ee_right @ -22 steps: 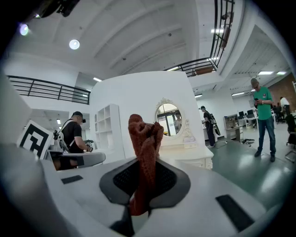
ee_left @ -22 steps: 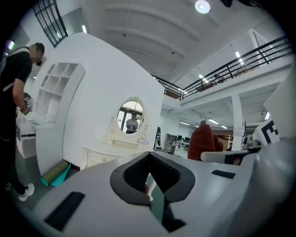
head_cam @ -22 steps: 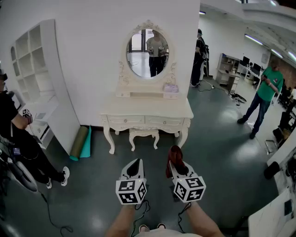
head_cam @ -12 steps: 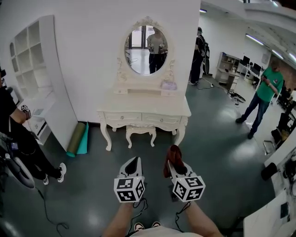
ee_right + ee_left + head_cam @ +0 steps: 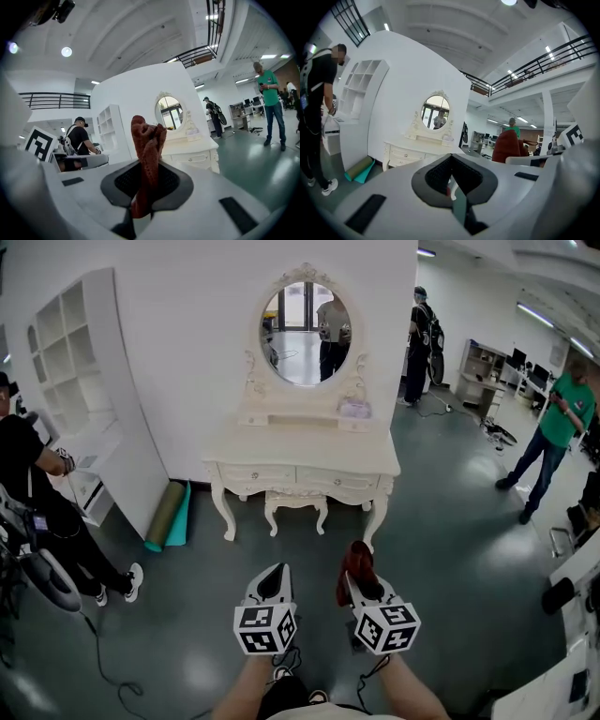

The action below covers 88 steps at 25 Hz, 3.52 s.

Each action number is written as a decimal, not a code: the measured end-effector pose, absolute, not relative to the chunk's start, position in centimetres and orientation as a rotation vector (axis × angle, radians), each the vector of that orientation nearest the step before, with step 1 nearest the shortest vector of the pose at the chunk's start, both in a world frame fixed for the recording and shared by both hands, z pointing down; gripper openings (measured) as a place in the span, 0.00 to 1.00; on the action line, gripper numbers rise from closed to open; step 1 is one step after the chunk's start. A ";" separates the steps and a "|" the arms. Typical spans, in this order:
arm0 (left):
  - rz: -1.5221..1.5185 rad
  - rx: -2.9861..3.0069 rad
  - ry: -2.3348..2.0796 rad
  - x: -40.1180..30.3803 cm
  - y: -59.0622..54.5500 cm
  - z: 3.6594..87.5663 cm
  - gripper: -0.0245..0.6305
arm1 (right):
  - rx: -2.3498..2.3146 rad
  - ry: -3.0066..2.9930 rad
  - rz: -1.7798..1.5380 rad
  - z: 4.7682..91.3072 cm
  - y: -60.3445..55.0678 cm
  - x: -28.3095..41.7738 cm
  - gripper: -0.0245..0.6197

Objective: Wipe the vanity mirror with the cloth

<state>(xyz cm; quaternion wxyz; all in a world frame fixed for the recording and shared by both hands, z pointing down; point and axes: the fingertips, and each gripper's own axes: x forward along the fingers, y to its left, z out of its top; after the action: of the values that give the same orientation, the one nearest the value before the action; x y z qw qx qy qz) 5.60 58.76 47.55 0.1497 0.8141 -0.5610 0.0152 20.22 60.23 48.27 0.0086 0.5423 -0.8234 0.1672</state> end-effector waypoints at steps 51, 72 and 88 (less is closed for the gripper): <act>0.098 2.332 -1.651 -4.2 7.2 48.3 0.05 | 1.714 -2.537 0.566 49.1 5.5 13.1 0.13; 0.080 2.316 -1.691 -0.5 -12.8 46.8 0.05 | 1.717 -2.580 0.515 46.5 -15.0 17.5 0.13; 0.068 2.348 -1.643 -2.6 -23.2 44.4 0.05 | 1.714 -2.535 0.388 44.3 -22.6 14.5 0.13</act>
<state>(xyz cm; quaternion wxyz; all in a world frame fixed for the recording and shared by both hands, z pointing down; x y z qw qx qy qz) -2.62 -23.24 44.39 0.1371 0.8115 -0.5676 0.0236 14.53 -22.56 44.35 0.0287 0.5555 -0.8215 0.1257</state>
